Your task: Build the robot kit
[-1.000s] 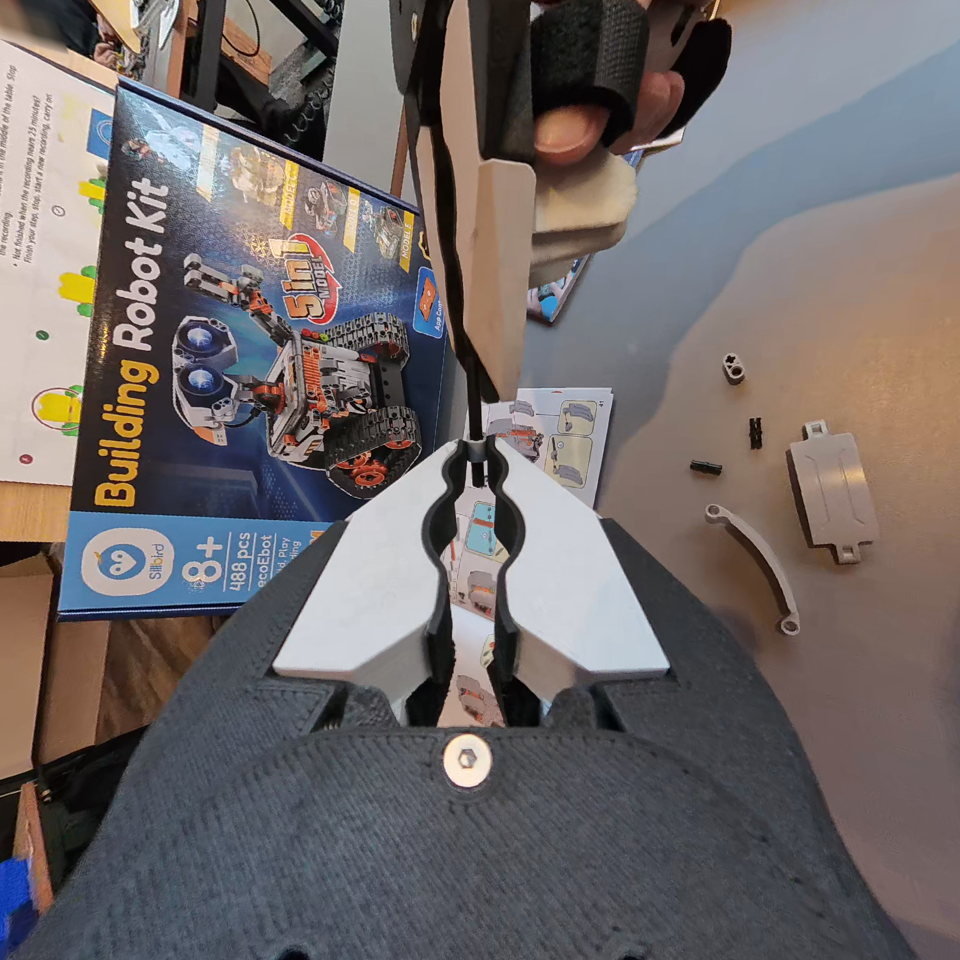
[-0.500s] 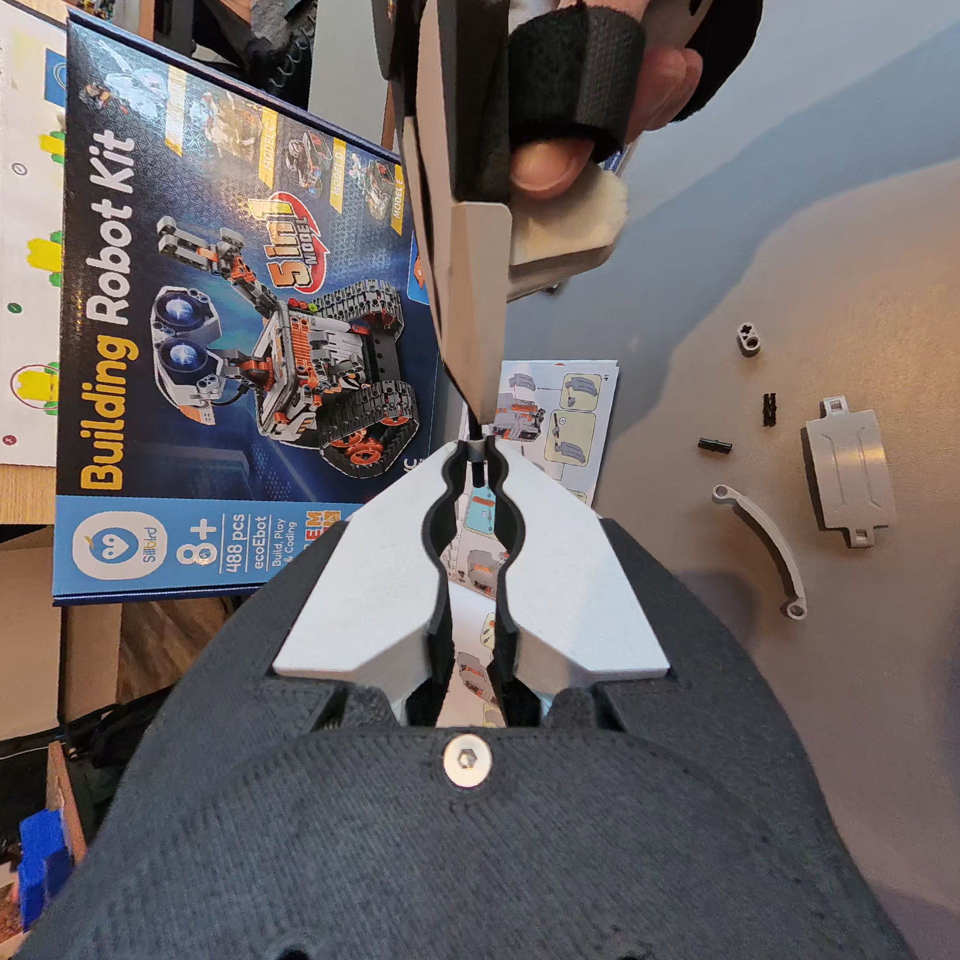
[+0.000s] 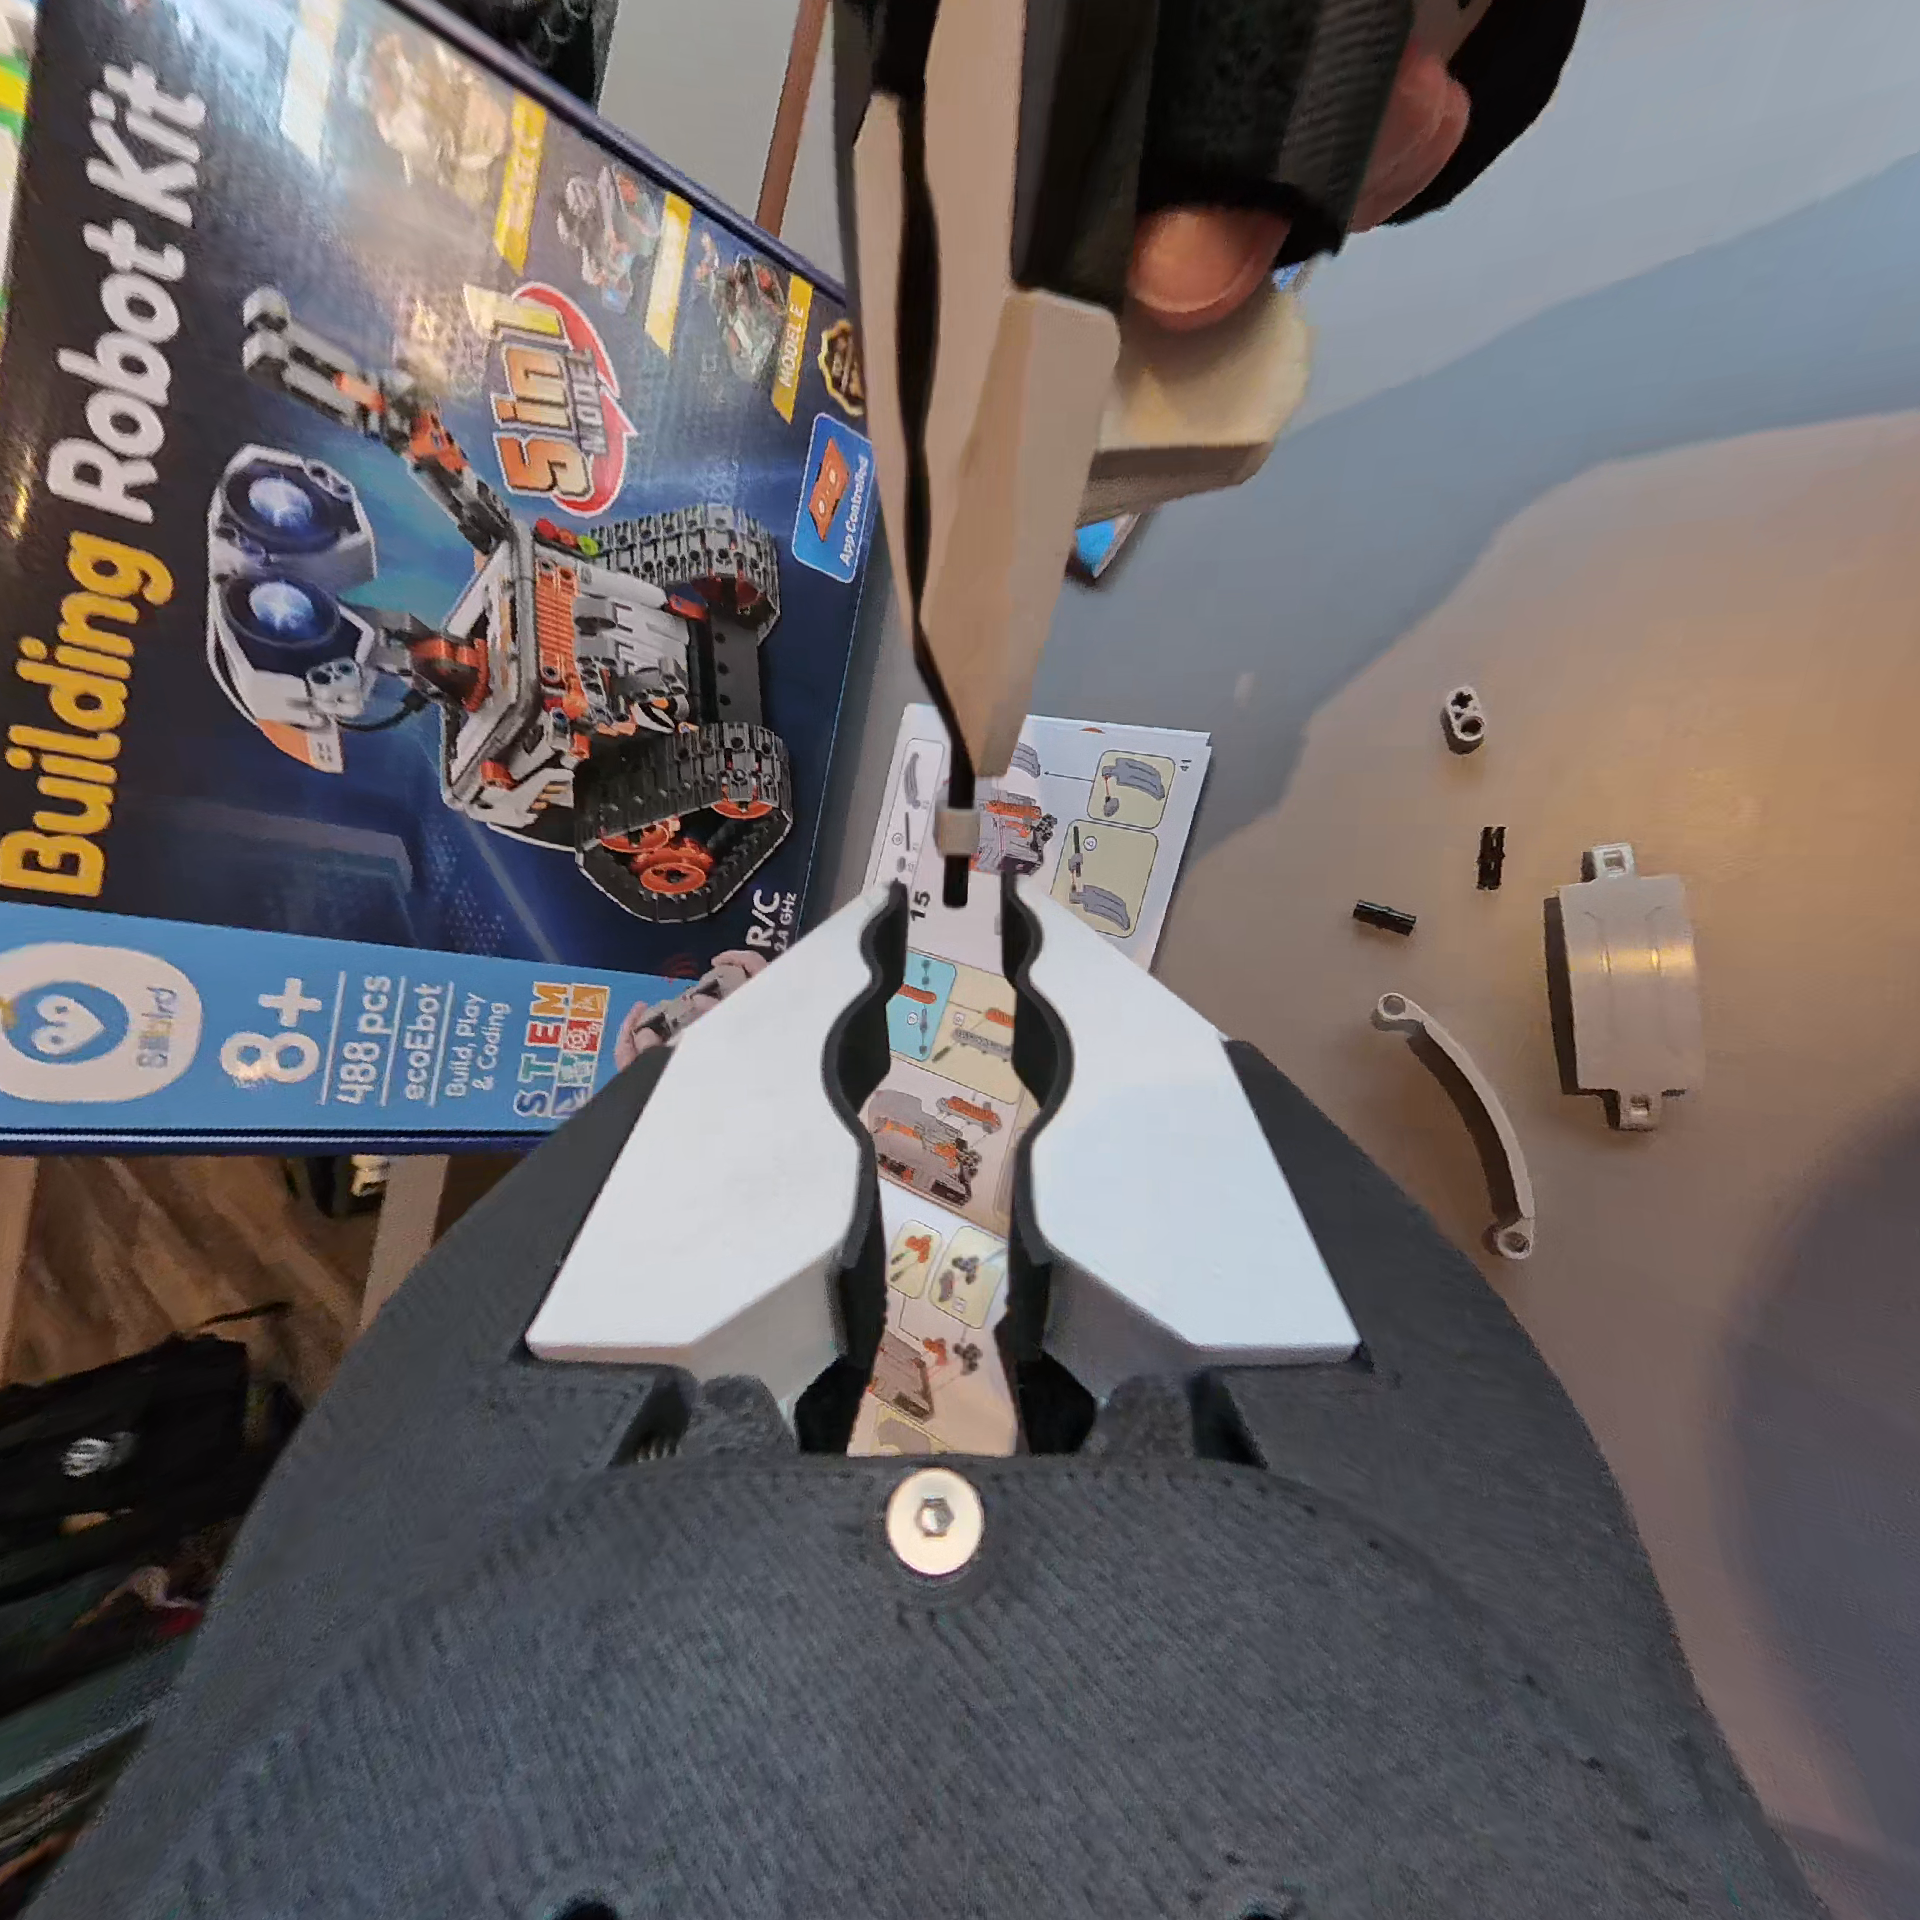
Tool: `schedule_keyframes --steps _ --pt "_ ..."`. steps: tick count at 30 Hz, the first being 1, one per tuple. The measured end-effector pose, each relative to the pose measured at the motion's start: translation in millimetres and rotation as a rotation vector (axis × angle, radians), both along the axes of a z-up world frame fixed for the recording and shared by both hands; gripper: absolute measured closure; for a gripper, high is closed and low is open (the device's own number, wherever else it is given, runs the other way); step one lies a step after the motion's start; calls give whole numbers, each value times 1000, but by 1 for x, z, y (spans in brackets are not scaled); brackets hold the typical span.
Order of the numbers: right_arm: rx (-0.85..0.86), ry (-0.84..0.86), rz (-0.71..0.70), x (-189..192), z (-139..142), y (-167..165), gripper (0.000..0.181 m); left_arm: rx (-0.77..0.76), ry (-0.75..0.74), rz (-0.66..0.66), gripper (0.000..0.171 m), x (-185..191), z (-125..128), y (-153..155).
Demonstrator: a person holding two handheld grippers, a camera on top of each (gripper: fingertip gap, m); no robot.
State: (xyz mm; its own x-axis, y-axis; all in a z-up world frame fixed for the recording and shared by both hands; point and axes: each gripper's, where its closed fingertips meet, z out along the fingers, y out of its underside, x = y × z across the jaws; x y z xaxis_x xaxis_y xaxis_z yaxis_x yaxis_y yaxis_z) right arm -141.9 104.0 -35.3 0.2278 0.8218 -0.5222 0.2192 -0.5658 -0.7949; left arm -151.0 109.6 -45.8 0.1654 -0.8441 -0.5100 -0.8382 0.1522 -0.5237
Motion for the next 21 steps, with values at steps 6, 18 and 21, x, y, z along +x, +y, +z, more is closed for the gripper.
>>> schedule_keyframes --steps 6,18,21 --pt "40 -62 -50 17 -5 8 180 -89 -31 125 160 -19 5 4" --pt "88 -66 -99 38 2 15 180 -887 193 175 150 -27 -62 -90" --pt "94 -62 -111 43 4 17 180 -976 255 239 147 -27 -80 -95"
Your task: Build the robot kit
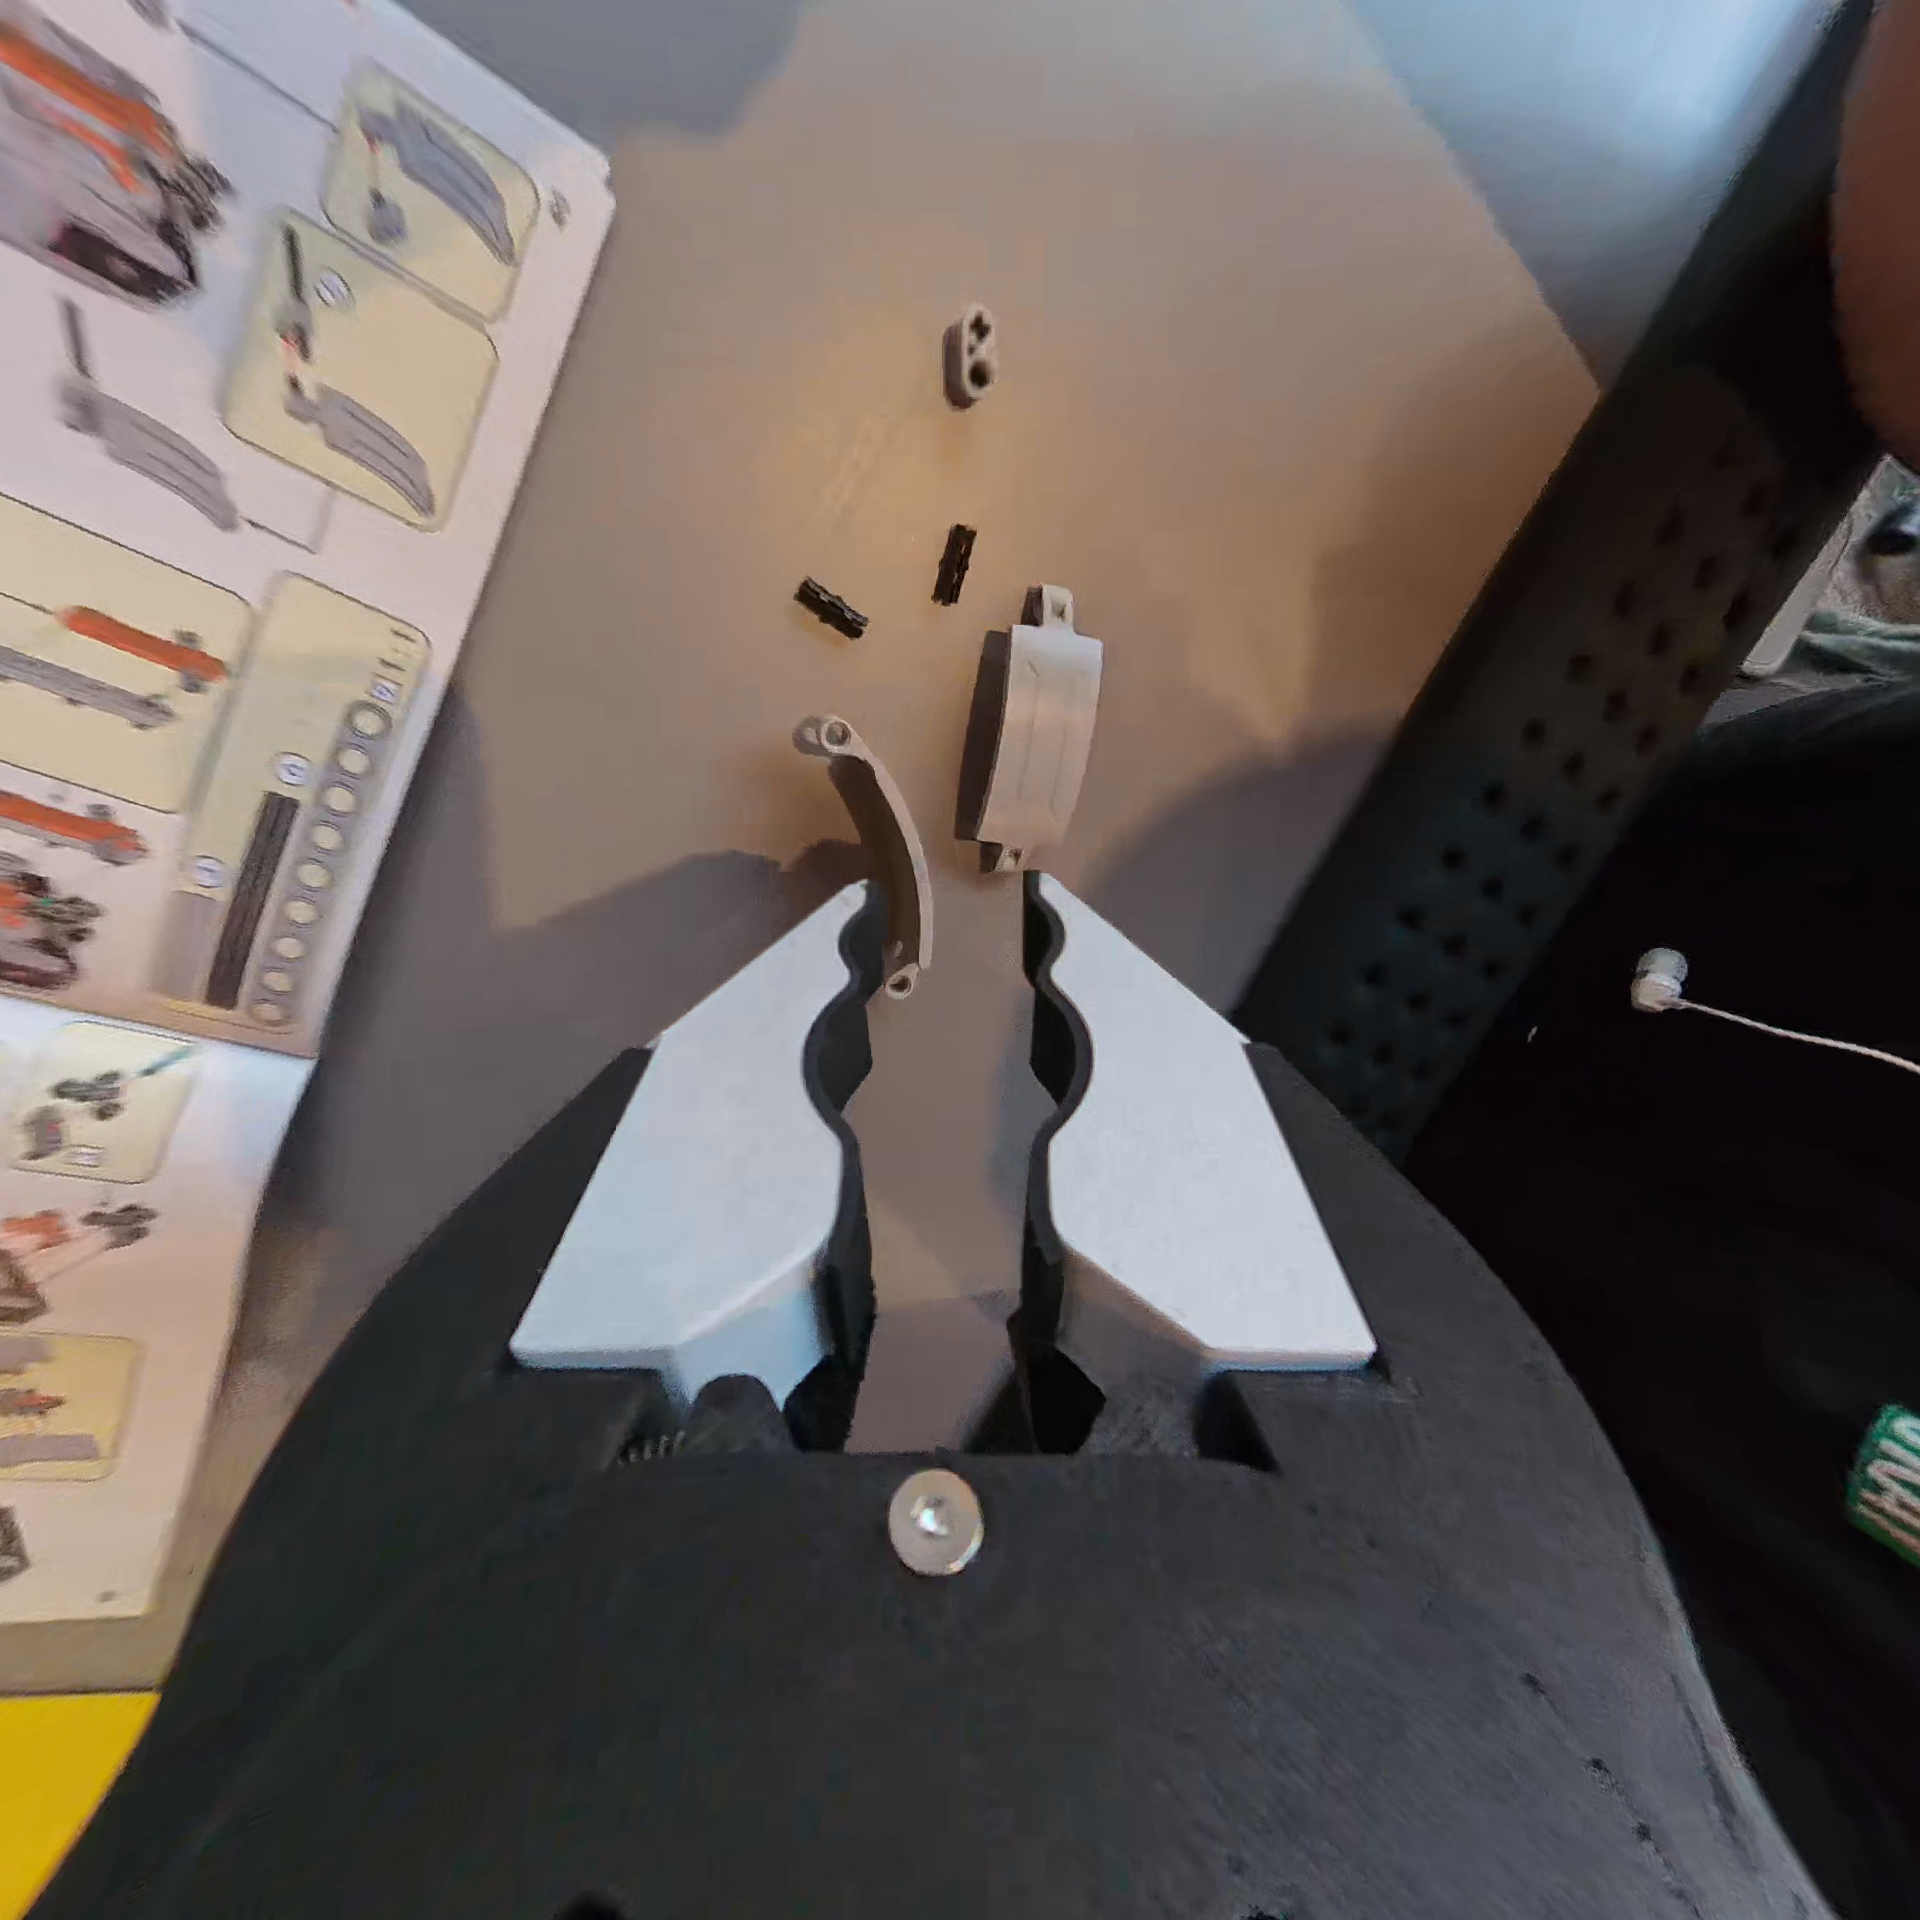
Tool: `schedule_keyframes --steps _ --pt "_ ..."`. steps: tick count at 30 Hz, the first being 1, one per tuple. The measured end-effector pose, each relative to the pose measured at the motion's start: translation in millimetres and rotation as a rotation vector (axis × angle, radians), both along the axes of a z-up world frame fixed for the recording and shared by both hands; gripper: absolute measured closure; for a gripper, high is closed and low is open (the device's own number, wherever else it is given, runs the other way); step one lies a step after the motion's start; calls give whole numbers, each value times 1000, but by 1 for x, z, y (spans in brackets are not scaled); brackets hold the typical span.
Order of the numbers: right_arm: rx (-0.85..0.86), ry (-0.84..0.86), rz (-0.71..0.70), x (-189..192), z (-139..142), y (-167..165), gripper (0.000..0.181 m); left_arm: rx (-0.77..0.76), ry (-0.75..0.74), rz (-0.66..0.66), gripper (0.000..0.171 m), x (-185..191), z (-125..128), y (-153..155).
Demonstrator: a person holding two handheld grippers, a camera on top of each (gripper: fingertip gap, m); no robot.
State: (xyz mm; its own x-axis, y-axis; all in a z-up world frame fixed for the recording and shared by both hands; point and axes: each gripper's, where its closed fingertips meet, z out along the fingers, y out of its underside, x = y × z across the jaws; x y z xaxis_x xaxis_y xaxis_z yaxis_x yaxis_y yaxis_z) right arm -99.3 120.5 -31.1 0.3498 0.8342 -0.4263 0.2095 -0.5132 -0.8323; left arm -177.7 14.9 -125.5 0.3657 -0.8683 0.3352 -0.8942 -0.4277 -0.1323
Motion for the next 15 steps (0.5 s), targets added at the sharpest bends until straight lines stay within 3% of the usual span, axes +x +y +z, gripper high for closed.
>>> schedule_keyframes --steps 4,15 --pt "9 -2 -18 6 1 2 180 -56 120 4 149 -6 -22 -4" --pt "20 0 -37 12 3 5 180 -84 217 4 158 -11 -43 -3"
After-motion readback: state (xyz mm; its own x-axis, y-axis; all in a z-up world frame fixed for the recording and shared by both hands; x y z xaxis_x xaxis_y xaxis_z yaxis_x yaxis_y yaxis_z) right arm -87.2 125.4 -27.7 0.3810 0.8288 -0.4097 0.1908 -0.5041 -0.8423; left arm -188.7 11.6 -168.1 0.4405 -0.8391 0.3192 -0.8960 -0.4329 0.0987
